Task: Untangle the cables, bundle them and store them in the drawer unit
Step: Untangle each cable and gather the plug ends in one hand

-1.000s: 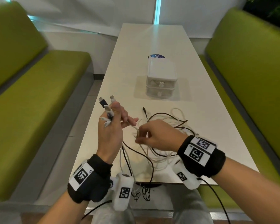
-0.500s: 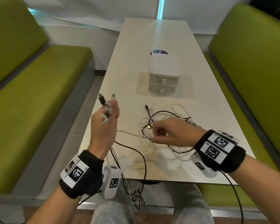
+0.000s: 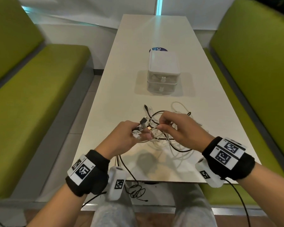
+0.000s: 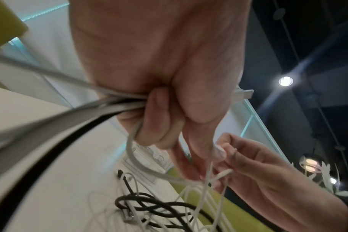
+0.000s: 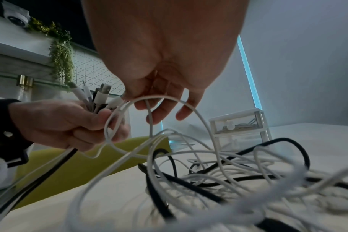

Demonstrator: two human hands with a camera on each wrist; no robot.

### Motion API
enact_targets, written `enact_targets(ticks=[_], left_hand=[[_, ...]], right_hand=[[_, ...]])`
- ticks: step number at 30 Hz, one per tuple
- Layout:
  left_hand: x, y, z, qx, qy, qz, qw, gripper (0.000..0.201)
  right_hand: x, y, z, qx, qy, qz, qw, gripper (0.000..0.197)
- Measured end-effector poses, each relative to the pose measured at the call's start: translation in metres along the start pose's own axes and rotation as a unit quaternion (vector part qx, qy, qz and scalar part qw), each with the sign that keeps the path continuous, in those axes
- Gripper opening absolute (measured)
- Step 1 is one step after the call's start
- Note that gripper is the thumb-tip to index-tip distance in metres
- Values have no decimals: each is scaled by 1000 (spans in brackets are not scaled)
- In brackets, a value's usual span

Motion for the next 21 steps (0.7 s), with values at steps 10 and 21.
enact_targets(ticks=[10,21], left_hand=[[-5,6,-1,-15,-21,49,998,44],[-83,40,-29,-102,-300,30,948,31]], right_hand=[[7,-9,-8,23,84,74,993,12],[14,-58,-10,93,58,-174,979,35]])
Point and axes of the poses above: each hand's wrist, its own z-axis towards the middle knuckle, its own x-axis out of the palm, y = z × x, the point moved 10 cm from there along z, towards the middle knuckle, and after that the axes turned 12 degrees about x, right-handed, at the moved point
